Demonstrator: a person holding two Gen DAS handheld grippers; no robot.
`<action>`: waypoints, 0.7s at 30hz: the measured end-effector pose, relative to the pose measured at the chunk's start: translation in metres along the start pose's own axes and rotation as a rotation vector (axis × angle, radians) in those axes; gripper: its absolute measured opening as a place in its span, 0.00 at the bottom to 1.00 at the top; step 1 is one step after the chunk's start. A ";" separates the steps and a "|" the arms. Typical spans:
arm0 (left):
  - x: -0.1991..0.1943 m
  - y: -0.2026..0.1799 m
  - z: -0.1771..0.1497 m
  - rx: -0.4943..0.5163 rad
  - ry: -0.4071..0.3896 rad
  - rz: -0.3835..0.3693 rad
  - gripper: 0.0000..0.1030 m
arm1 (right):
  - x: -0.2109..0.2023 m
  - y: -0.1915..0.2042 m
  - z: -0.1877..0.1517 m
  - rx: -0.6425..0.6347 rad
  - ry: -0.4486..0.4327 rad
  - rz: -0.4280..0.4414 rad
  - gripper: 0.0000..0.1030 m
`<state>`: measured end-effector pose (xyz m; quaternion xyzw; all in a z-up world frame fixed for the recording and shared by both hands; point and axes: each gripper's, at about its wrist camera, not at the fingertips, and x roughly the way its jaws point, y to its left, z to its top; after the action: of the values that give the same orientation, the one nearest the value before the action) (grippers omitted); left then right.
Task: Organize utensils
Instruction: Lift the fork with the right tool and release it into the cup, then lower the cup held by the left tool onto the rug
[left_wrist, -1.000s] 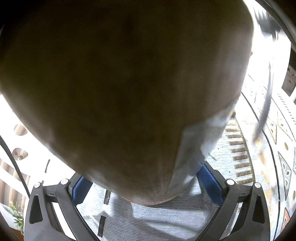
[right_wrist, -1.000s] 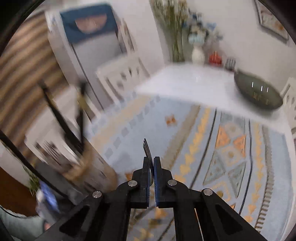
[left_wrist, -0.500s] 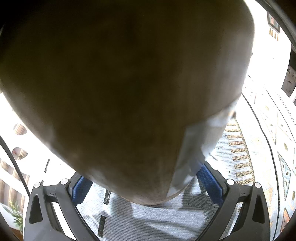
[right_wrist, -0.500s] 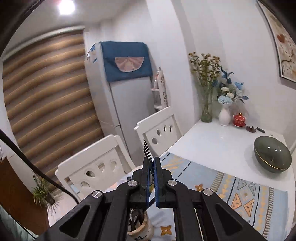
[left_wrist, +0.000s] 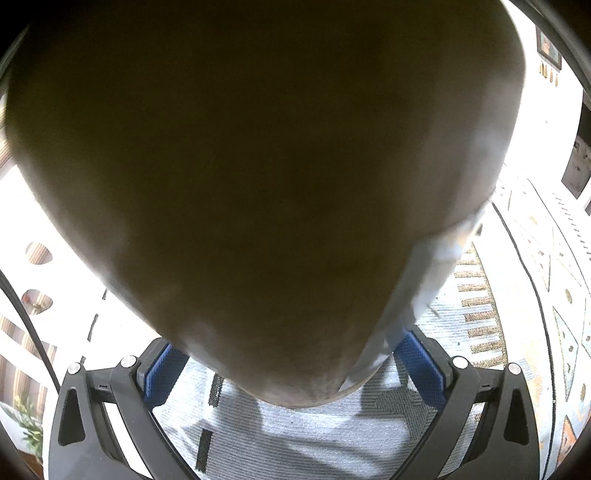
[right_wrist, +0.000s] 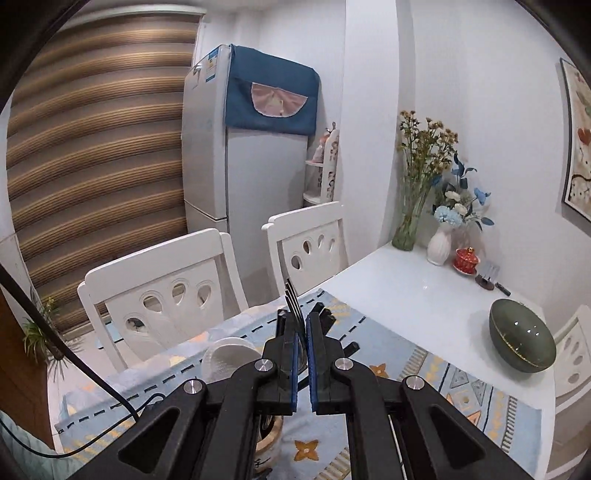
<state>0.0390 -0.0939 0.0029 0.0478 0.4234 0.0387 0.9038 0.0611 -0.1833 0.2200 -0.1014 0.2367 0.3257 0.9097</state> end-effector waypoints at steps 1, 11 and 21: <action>0.000 0.001 -0.001 0.000 0.000 0.000 0.99 | 0.002 -0.001 0.000 0.009 0.007 0.002 0.03; 0.008 0.006 -0.008 -0.003 -0.004 -0.003 0.99 | -0.022 -0.035 0.008 0.146 0.000 -0.006 0.45; -0.002 0.015 -0.004 -0.009 -0.004 -0.007 0.99 | -0.066 -0.073 -0.010 0.292 0.052 -0.108 0.52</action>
<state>0.0339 -0.0793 0.0035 0.0425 0.4214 0.0371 0.9051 0.0597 -0.2787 0.2463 0.0111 0.2991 0.2358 0.9246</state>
